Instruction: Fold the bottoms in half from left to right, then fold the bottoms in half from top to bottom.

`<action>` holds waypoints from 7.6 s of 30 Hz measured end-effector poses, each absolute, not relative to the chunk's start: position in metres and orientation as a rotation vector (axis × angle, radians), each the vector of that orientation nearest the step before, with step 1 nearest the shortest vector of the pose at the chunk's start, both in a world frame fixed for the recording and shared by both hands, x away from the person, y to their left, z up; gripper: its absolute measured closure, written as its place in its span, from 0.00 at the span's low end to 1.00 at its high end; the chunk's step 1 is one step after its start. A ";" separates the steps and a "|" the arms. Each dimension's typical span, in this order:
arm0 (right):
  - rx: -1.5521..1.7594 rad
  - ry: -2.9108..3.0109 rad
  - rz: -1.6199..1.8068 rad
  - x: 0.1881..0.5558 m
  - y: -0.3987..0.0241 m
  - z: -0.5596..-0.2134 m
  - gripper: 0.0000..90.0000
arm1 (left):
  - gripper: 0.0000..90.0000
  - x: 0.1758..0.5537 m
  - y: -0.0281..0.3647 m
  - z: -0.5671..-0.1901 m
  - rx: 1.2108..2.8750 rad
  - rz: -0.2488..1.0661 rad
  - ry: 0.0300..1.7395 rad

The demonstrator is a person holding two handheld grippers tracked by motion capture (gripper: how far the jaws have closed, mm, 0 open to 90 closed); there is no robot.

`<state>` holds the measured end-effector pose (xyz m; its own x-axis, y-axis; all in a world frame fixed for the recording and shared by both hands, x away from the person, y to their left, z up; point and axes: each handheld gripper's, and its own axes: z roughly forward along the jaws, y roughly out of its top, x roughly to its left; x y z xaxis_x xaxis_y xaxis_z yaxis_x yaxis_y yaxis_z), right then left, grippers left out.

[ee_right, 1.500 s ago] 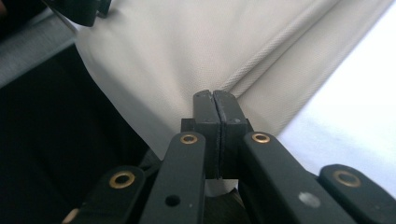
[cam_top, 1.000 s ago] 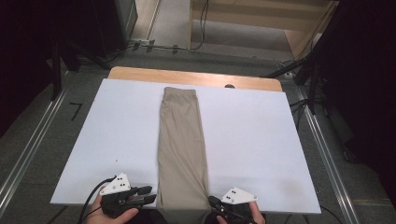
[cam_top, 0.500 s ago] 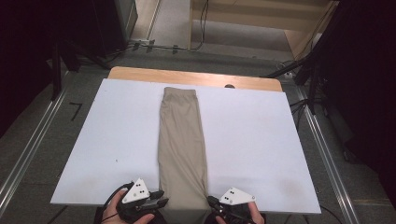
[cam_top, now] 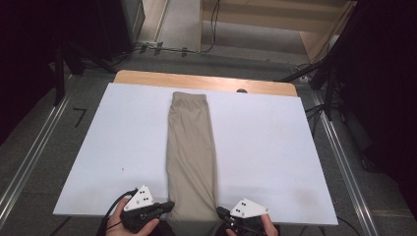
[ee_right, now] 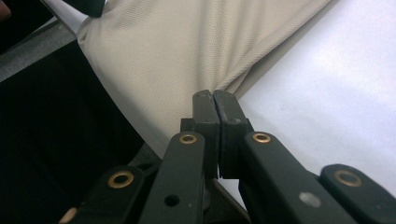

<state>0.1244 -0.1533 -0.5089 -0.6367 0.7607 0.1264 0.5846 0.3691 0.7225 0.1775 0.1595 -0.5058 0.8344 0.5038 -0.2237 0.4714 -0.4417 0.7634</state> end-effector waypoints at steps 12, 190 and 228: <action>1.193 2.414 1.195 0.123 -0.150 -0.506 0.96 | 1.00 0.181 0.191 -0.491 2.022 0.045 0.752; 1.497 2.244 1.070 0.492 -0.132 -0.505 0.36 | 0.31 0.513 0.127 -0.499 2.020 0.268 1.171; 1.514 2.281 1.225 0.536 -0.117 -0.516 0.79 | 0.87 0.527 0.141 -0.506 1.985 0.110 1.176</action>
<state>0.5365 -0.1172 -0.5165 -0.4831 0.8217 0.3024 0.7057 0.1609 0.6900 0.5271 0.1414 -0.5057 0.5623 0.7675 -0.3078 0.6972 -0.2399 0.6755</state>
